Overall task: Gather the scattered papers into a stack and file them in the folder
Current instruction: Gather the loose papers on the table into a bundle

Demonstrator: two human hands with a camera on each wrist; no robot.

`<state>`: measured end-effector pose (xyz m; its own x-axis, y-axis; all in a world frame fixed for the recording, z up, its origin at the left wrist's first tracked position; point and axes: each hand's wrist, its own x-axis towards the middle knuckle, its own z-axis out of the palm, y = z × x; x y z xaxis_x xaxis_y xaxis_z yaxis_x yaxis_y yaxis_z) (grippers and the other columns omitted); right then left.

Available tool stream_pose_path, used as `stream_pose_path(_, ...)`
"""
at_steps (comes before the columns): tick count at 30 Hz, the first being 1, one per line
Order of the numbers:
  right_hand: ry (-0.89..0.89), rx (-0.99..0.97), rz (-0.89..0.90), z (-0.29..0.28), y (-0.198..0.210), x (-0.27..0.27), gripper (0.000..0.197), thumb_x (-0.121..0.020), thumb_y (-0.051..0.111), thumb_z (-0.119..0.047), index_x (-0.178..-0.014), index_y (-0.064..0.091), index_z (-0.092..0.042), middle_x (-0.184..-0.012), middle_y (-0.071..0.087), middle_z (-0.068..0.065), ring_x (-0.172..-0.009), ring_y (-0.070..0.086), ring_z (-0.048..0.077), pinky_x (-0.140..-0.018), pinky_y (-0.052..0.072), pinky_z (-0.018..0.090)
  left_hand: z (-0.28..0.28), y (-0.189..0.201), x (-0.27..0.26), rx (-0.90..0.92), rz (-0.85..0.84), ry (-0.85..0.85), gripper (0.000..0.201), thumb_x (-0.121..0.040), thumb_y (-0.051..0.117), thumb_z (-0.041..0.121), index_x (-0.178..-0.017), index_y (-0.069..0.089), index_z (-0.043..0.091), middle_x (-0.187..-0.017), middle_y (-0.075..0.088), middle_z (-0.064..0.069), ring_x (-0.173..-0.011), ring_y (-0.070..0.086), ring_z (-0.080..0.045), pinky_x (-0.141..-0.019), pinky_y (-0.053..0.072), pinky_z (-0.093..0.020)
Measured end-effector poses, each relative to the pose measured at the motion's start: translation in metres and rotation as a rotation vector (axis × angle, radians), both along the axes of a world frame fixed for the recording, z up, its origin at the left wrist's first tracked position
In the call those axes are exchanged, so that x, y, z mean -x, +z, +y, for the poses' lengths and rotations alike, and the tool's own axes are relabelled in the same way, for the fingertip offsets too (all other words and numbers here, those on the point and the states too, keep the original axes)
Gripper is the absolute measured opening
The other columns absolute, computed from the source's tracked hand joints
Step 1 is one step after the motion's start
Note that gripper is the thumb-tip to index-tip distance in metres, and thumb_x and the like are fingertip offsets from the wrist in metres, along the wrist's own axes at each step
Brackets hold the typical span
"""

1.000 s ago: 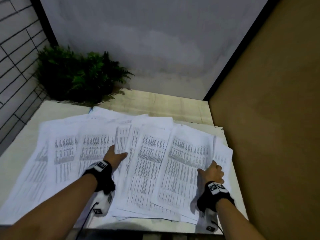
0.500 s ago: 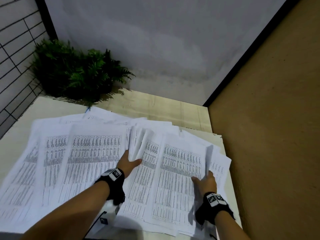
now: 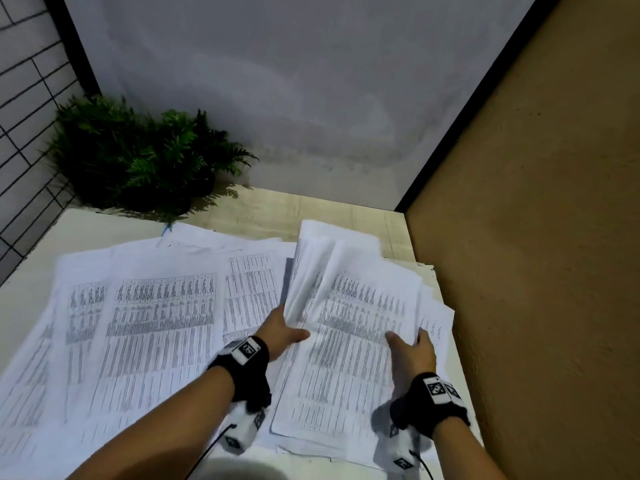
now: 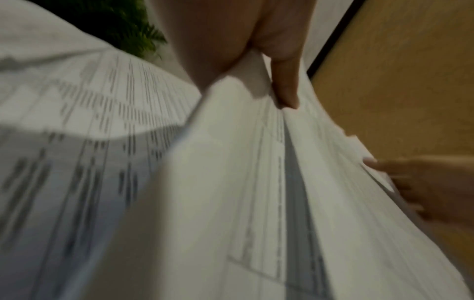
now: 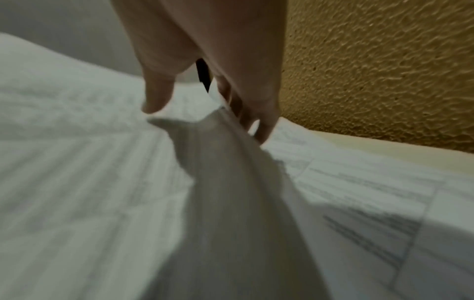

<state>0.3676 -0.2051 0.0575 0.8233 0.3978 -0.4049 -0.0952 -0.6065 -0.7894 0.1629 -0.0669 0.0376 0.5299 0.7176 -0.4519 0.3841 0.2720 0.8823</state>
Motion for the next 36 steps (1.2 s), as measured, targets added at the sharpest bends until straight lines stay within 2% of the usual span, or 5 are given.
stream_pose_path(10, 0.288, -0.488, 0.284, 0.014, 0.082, 0.012, 0.104, -0.021, 0.093, -0.043, -0.11, 0.053, -0.006, -0.091, 0.074, -0.007, -0.084, 0.071, 0.011, -0.092, 0.05, 0.043, -0.001, 0.095, 0.007, 0.079, -0.378, -0.009, 0.033, -0.074, 0.065, -0.008, -0.101, 0.054, 0.01, -0.087, 0.064, -0.007, -0.076, 0.065, -0.018, -0.063, 0.059, -0.025)
stream_pose_path(19, 0.449, -0.784, 0.068, 0.014, 0.126, 0.028, 0.044, -0.046, 0.083, -0.024, -0.086, 0.066, -0.022, -0.076, 0.075, -0.016, -0.077, 0.07, 0.0, -0.073, 0.056, 0.018, 0.009, 0.14, 0.047, -0.299, -0.512, 0.107, 0.079, -0.023, 0.083, 0.06, -0.091, 0.06, 0.026, -0.077, 0.074, 0.018, -0.08, 0.068, 0.003, -0.067, 0.053, -0.011)
stream_pose_path(27, 0.438, -0.693, 0.15, 0.016, 0.1, 0.047, 0.068, -0.023, 0.09, -0.047, -0.081, 0.07, -0.017, -0.076, 0.076, -0.009, -0.074, 0.071, 0.007, -0.071, 0.058, 0.027, 0.006, 0.127, 0.063, -0.289, -0.42, 0.085, 0.076, -0.022, 0.084, 0.06, -0.083, 0.065, 0.02, -0.072, 0.074, 0.011, -0.073, 0.068, 0.0, -0.073, 0.053, -0.025)
stream_pose_path(32, 0.428, -0.797, 0.093, 0.013, 0.12, 0.047, 0.029, -0.066, 0.07, 0.005, -0.08, 0.064, -0.019, -0.071, 0.074, -0.011, -0.072, 0.068, 0.006, -0.072, 0.059, 0.029, 0.001, 0.153, 0.075, -0.308, -0.556, 0.084, 0.049, -0.031, 0.085, 0.048, -0.07, 0.073, 0.021, -0.069, 0.075, 0.014, -0.07, 0.068, 0.0, -0.063, 0.055, -0.016)
stream_pose_path(36, 0.482, -0.588, 0.229, 0.017, 0.083, 0.062, 0.071, -0.024, 0.09, -0.045, -0.085, 0.064, -0.021, -0.074, 0.074, -0.012, -0.074, 0.069, 0.005, -0.069, 0.058, 0.02, -0.004, 0.11, 0.067, -0.159, -0.284, 0.0, 0.051, -0.046, 0.087, 0.031, -0.089, 0.063, 0.017, -0.083, 0.073, 0.001, -0.082, 0.068, -0.013, -0.082, 0.058, -0.038)
